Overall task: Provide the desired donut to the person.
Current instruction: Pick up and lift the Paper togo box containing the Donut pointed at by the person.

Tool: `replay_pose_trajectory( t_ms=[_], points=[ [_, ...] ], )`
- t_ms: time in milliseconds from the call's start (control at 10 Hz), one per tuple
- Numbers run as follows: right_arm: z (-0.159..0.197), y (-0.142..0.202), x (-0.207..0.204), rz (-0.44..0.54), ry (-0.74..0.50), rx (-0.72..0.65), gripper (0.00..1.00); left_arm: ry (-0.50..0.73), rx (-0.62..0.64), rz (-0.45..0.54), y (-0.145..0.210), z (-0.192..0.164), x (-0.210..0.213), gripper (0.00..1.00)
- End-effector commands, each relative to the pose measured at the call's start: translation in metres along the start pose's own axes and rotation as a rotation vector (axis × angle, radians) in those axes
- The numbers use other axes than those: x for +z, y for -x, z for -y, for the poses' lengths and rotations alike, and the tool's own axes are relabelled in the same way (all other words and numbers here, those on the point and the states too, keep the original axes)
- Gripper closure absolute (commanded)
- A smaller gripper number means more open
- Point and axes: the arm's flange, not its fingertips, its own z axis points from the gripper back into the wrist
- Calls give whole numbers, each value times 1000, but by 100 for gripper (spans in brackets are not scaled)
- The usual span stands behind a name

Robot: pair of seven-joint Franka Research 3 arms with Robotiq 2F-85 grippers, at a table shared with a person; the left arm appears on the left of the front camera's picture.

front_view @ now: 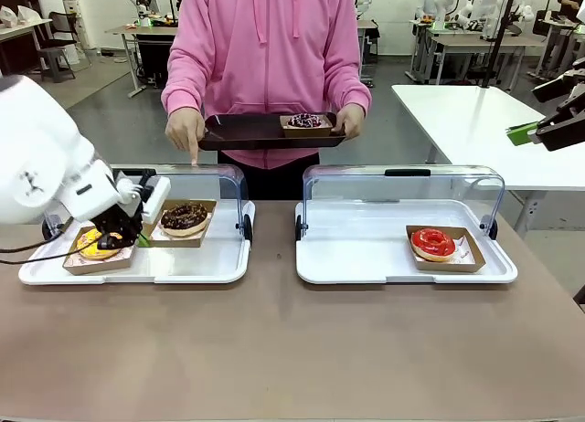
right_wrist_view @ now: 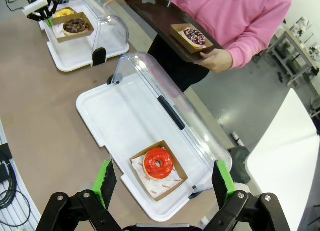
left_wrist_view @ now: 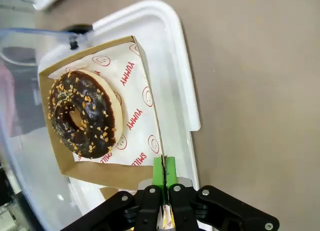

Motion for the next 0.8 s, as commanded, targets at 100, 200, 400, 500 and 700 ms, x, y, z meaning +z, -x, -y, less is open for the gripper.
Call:
replay_pose_trajectory(
  t_ms=[100, 200, 400, 500, 700],
  points=[
    [-1, 1, 0, -20, 0, -3, 0, 48, -29, 129, 30, 81, 52, 100],
    [-1, 1, 0, -20, 0, -3, 0, 77, -52, 167, 36, 98, 67, 100],
    [-1, 1, 0, -20, 0, -3, 0, 115, -98, 192, 44, 125, 91, 100],
    [-1, 1, 0, -20, 0, -3, 0, 110, -123, 183, 48, 134, 100, 100],
    [-1, 1, 0, -20, 0, -3, 0, 96, -178, 166, 46, 143, 110, 100]
  ],
)
